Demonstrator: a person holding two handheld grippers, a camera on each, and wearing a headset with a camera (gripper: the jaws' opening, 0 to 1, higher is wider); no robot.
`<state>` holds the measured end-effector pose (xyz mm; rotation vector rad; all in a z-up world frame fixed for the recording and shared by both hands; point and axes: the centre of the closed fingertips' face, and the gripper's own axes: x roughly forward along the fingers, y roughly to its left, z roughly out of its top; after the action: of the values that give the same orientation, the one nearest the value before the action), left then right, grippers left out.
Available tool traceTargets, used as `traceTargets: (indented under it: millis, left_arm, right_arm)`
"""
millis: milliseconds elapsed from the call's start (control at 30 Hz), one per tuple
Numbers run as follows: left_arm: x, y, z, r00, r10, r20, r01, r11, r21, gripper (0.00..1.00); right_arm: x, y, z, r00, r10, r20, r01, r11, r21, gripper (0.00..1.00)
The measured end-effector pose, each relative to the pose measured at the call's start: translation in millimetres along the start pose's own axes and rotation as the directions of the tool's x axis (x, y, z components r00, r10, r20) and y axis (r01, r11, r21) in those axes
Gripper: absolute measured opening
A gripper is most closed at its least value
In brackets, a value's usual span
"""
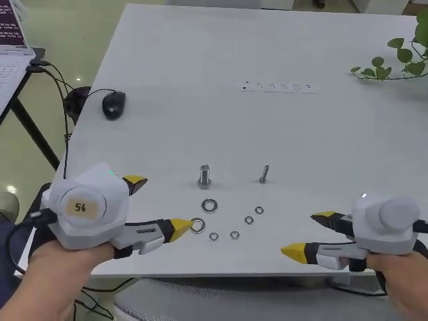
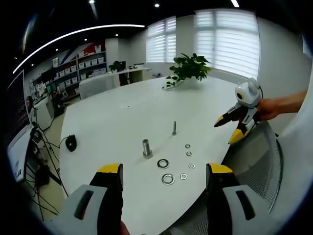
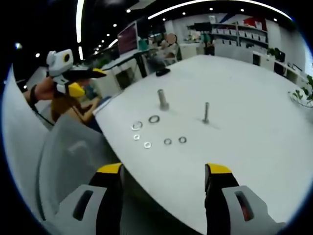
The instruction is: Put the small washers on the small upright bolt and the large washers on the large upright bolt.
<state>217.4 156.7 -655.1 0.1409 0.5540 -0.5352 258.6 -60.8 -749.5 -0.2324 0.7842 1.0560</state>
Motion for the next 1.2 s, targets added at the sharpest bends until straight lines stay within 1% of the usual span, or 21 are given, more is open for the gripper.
traceTargets:
  millis: [67,100,133,233,333,367,400,467,533,600,633,667,700,733,767,933,967,1033,1100,1167,1200]
  left_arm:
    - [-0.5,0.8,0.3,1.0,0.003,0.0,-0.003,1.0,-0.002,0.68]
    - [-0.7,1.3,0.2,1.0,0.005,0.0,-0.005,1.0,-0.003,0.68]
    - [-0.9,1.5,0.3,1.0,0.006,0.0,-0.006,1.0,-0.003,0.68]
    - [-1.4,1.8,0.1,1.0,0.008,-0.001,-0.008,1.0,-0.004,0.68]
    - [-1.8,2.2,-0.2,0.9999,0.011,-0.002,-0.011,1.0,-0.004,0.68]
    - [-1.8,2.5,-0.3,0.9999,0.012,-0.002,-0.012,1.0,-0.005,0.68]
    - [-1.9,2.7,-0.2,0.9999,0.013,-0.002,-0.013,1.0,-0.006,0.68]
    - [-2.0,3.9,0.0,0.9999,0.016,0.001,-0.016,1.0,-0.009,0.68]
    - [-1.9,4.2,0.0,0.9998,0.018,0.003,-0.017,1.0,-0.01,0.68]
    - [-1.8,4.2,-0.5,0.9998,0.018,0.002,-0.018,1.0,-0.011,0.68]
    - [-1.6,4.4,-1.5,0.9999,0.017,0.001,-0.017,1.0,-0.01,0.67]
    - [-1.7,4.3,-1.7,0.9999,0.017,0.0,-0.017,1.0,-0.01,0.67]
    - [-2.1,3.7,-1.2,0.9999,0.016,0.0,-0.016,1.0,-0.009,0.67]
    - [-2.5,3.5,-0.9,0.9999,0.016,0.001,-0.016,1.0,-0.008,0.67]
    - [-2.7,3.5,-0.7,0.9998,0.017,0.002,-0.017,1.0,-0.007,0.67]
    - [-6.7,4.7,-1.1,0.9995,0.03,0.01,-0.029,0.999,-0.017,0.67]
    - [-7.2,4.7,-1.9,0.9995,0.031,0.009,-0.031,0.999,-0.019,0.67]
    - [-8.1,4.6,-4.0,0.9994,0.034,0.005,-0.034,0.999,-0.02,0.67]
    - [-8.7,4.0,-5.2,0.9994,0.033,0.003,-0.033,0.999,-0.021,0.67]
    - [-8.6,3.1,-6.2,0.9995,0.031,0.0,-0.031,0.999,-0.018,0.67]
    - [-8.5,2.6,-6.4,0.9996,0.029,-0.002,-0.029,0.999,-0.015,0.67]
  right_arm:
    - [6.7,-2.7,1.9,0.9999,0.002,-0.016,-0.003,1.0,-0.019,0.62]
    - [10.0,-6.0,1.4,0.9993,-0.006,-0.037,0.004,0.999,-0.034,0.57]
    - [15.4,-9.8,1.2,0.9979,-0.006,-0.065,0.002,0.997,-0.075,0.54]
    - [31.4,-13.8,4.7,0.9943,0.002,-0.106,-0.016,0.992,-0.122,0.49]
    - [49.4,-20.6,8.9,0.9888,0.005,-0.149,-0.033,0.982,-0.188,0.41]
    - [53.3,-22.7,9.5,0.9868,0.0,-0.162,-0.032,0.98,-0.198,0.38]
    - [58.6,-25.9,9.3,0.9812,-0.002,-0.193,-0.043,0.973,-0.228,0.35]
    - [68.4,-30.2,12.1,0.9761,-0.01,-0.217,-0.05,0.962,-0.27,0.3]
    - [76.2,-32.2,14.3,0.9725,-0.009,-0.233,-0.058,0.959,-0.279,0.25]
    - [85.0,-32.9,18.1,0.9698,0.006,-0.244,-0.08,0.953,-0.293,0.23]
    - [90.1,-33.7,19.0,0.966,0.012,-0.258,-0.095,0.946,-0.31,0.22]
    - [92.4,-35.3,17.8,0.96,0.011,-0.28,-0.104,0.941,-0.322,0.21]
    - [94.7,-37.9,15.3,0.9492,0.002,-0.315,-0.116,0.932,-0.344,0.2]
    - [98.0,-38.0,16.0,0.9476,0.004,-0.319,-0.124,0.926,-0.355,0.19]
    - [99.3,-38.3,14.5,0.9422,0.002,-0.335,-0.13,0.924,-0.36,0.19]
    - [106.6,-36.3,6.2,0.9193,0.02,-0.393,-0.192,0.894,-0.404,0.19]
    - [108.1,-36.8,8.7,0.9255,0.007,-0.379,-0.179,0.89,-0.42,0.19]
    - [107.8,-36.0,9.3,0.9202,0.019,-0.391,-0.198,0.884,-0.423,0.19]
    - [108.0,-36.3,9.7,0.9174,0.023,-0.397,-0.209,0.878,-0.431,0.19]
    - [108.1,-36.2,9.9,0.9127,0.028,-0.408,-0.223,0.87,-0.44,0.19]
    - [108.2,-37.1,10.2,0.912,0.029,-0.409,-0.226,0.867,-0.444,0.19]
